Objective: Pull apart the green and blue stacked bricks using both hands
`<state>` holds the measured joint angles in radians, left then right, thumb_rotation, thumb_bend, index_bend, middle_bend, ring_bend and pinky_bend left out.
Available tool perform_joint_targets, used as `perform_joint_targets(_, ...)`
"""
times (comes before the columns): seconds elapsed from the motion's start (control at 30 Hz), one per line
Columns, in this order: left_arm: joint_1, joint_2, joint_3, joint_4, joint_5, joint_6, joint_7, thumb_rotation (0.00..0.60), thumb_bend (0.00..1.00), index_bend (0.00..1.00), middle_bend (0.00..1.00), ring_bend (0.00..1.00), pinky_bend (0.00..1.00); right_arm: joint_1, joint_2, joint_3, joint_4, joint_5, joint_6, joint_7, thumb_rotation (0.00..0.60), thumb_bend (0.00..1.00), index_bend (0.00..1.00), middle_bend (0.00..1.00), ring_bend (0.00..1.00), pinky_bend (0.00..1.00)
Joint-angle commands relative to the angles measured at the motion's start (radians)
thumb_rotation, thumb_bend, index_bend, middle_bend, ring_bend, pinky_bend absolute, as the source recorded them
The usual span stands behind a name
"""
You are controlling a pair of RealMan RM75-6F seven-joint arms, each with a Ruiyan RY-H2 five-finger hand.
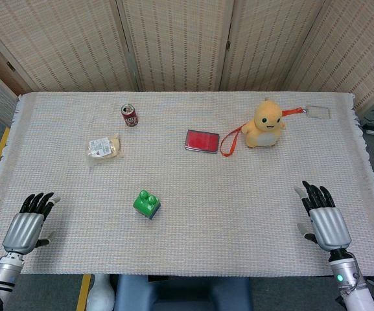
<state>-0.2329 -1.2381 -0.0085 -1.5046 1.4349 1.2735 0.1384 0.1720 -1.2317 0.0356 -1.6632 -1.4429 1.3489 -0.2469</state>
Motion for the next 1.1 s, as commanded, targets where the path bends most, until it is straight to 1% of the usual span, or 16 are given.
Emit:
perform_joint_targets(0.03,0.0,0.0,0.001,-0.001,0.0,-0.001,-0.001,0.6,0.32,0.17,0.11,0.0,0.0,0.002,0.0,0.001,0.0,0.001,-0.003,0.0,0.6,0.36,0.0,0.0,0.0,0.0)
perform_joint_targets(0.17,-0.002,-0.006,0.005,0.003,0.005,-0.005,0.009,0.6,0.32,0.17,0.11,0.0,0.0,0.003,0.004,0.001,-0.001,-0.002,-0.004,0.006,0.6,0.36,0.0,0.0,0.0,0.0)
perform_joint_targets(0.27,-0.006,-0.006,0.014,-0.001,0.02,-0.012,-0.009,0.6,0.32,0.16,0.11,0.0,0.0,0.0,0.006,-0.001,-0.003,-0.012,0.006,0.011,0.6,0.36,0.0,0.0,0.0,0.0)
perform_joint_targets(0.47,-0.023,-0.006,0.046,-0.004,0.1,-0.028,-0.15,0.6,0.32,0.14,0.14,0.02,0.0,-0.009,0.014,-0.006,-0.012,-0.033,0.027,0.02,0.6,0.36,0.0,0.0,0.0,0.0)
perform_joint_targets(0.6,-0.048,-0.045,0.045,0.016,0.167,-0.008,-0.207,0.6,0.31,0.14,0.15,0.04,0.0,-0.016,0.019,-0.003,-0.016,-0.045,0.045,0.031,0.6,0.36,0.0,0.0,0.0,0.0)
perform_joint_targets(0.7,-0.088,-0.058,0.043,0.019,0.205,-0.034,-0.267,0.6,0.28,0.12,0.15,0.03,0.0,-0.013,0.019,-0.003,-0.013,-0.043,0.038,0.034,0.6,0.36,0.0,0.0,0.0,0.0)
perform_joint_targets(0.8,-0.142,-0.085,0.019,0.018,0.223,-0.064,-0.338,0.6,0.26,0.11,0.15,0.03,0.0,-0.009,0.019,0.001,-0.011,-0.035,0.028,0.036,0.6,0.36,0.0,0.0,0.0,0.0)
perform_joint_targets(0.87,-0.17,-0.111,-0.001,0.024,0.214,-0.085,-0.366,0.6,0.26,0.1,0.15,0.02,0.0,-0.007,0.021,0.004,-0.012,-0.03,0.025,0.04,0.6,0.36,0.0,0.0,0.0,0.0)
perform_joint_targets(1.03,-0.252,-0.183,-0.067,0.034,0.114,-0.205,-0.414,0.6,0.25,0.05,0.15,0.0,0.0,-0.007,0.029,0.012,-0.013,-0.021,0.025,0.057,0.6,0.36,0.0,0.0,0.0,0.0)
perform_joint_targets(1.1,-0.278,-0.203,-0.085,0.041,0.09,-0.238,-0.441,0.6,0.25,0.04,0.15,0.0,0.0,-0.007,0.032,0.015,-0.012,-0.015,0.024,0.064,0.6,0.36,0.0,0.0,0.0,0.0)
